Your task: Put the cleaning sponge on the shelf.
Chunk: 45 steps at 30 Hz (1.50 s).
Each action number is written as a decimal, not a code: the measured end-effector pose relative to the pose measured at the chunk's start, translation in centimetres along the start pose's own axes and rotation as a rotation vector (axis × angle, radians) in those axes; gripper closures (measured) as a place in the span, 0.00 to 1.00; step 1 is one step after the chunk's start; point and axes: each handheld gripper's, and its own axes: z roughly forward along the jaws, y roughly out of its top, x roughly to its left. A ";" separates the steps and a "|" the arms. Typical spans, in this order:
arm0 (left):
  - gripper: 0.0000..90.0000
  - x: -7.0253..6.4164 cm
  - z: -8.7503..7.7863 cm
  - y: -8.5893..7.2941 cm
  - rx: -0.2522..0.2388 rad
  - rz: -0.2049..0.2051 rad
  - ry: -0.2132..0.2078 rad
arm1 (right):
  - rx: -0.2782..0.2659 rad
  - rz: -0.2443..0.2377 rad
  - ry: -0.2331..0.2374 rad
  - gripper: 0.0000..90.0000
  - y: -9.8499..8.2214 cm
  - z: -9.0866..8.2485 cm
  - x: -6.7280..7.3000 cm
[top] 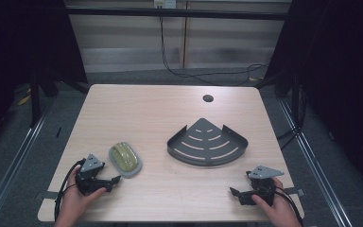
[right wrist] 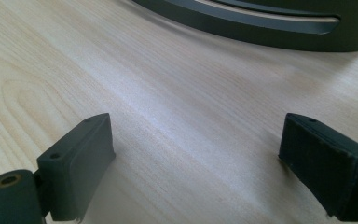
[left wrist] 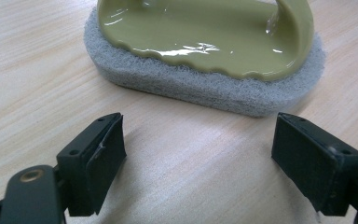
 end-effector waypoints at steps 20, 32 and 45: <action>0.26 0.6 -1.4 1.1 0.145 -0.171 0.003 | 0.001 0.002 0.001 0.10 0.0 0.0 0.0; 0.29 1.5 -2.8 5.2 0.369 -0.252 -0.023 | 0.002 0.001 0.000 0.10 0.0 0.0 0.0; 0.33 1.6 -1.7 8.9 0.494 -0.431 -0.032 | -0.001 0.002 0.003 0.11 0.1 0.1 -0.2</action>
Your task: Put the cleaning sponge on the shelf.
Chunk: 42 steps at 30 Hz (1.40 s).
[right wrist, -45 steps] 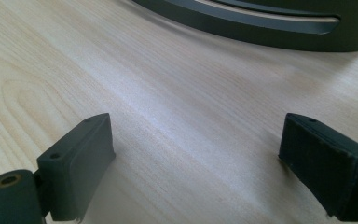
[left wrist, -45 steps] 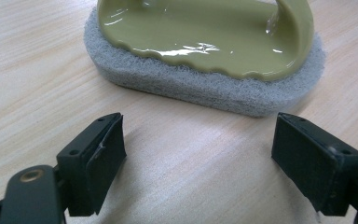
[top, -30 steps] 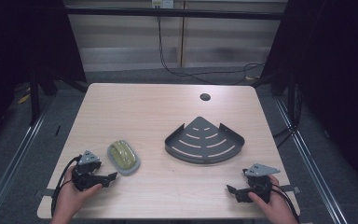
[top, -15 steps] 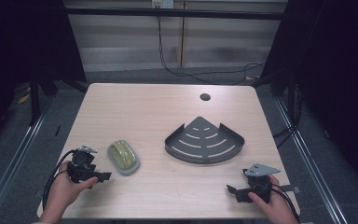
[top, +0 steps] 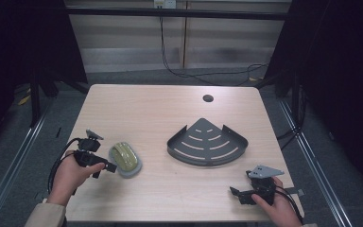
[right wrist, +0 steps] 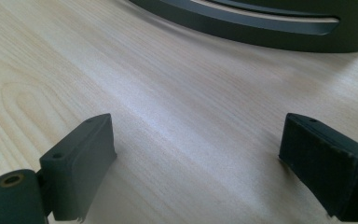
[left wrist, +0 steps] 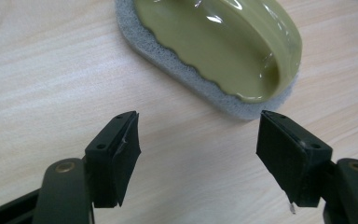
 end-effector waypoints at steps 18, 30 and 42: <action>0.32 -2.5 -0.7 3.1 0.059 -0.129 -0.021 | -0.001 0.001 -0.003 0.11 0.0 0.0 0.0; 0.35 -3.9 1.0 5.0 0.075 -0.229 0.009 | -0.001 0.002 -0.003 0.11 0.0 0.0 0.0; 0.39 -4.2 2.6 6.0 0.072 -0.267 0.080 | -0.001 -0.002 -0.003 0.10 0.1 0.1 0.0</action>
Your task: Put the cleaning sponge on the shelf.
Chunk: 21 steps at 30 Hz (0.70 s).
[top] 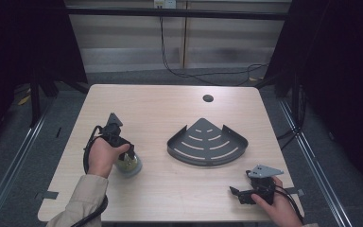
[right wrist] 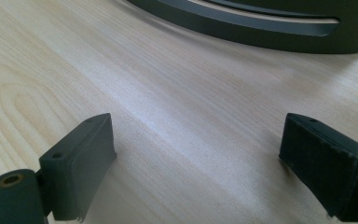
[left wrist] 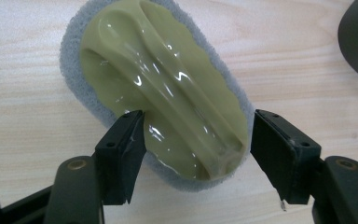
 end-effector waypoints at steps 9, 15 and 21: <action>0.44 0.3 -0.1 0.4 -0.007 -0.029 0.013 | 0.000 0.000 0.000 0.10 0.0 0.0 0.0; 0.50 0.3 -0.2 0.6 -0.009 -0.059 0.020 | -0.001 0.000 0.000 0.10 0.0 0.0 0.0; 0.54 0.3 -0.2 0.7 -0.014 -0.067 0.021 | 0.000 0.000 0.000 0.10 0.0 0.0 0.0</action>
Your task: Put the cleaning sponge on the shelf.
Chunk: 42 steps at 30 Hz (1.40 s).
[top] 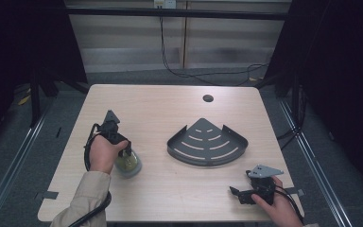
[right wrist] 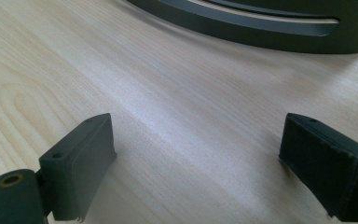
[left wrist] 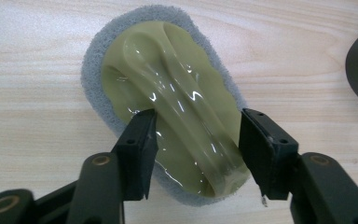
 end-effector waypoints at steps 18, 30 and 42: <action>0.66 -0.4 0.0 0.0 0.014 -0.009 0.050 | 0.000 0.000 0.000 0.10 0.0 0.0 0.0; 0.80 0.4 -0.7 -0.1 0.014 0.043 0.063 | 0.000 0.000 0.000 0.10 0.0 0.0 0.0; 0.80 -0.2 -2.7 0.0 -0.028 0.189 0.059 | 0.000 0.000 0.000 0.10 0.0 0.0 0.0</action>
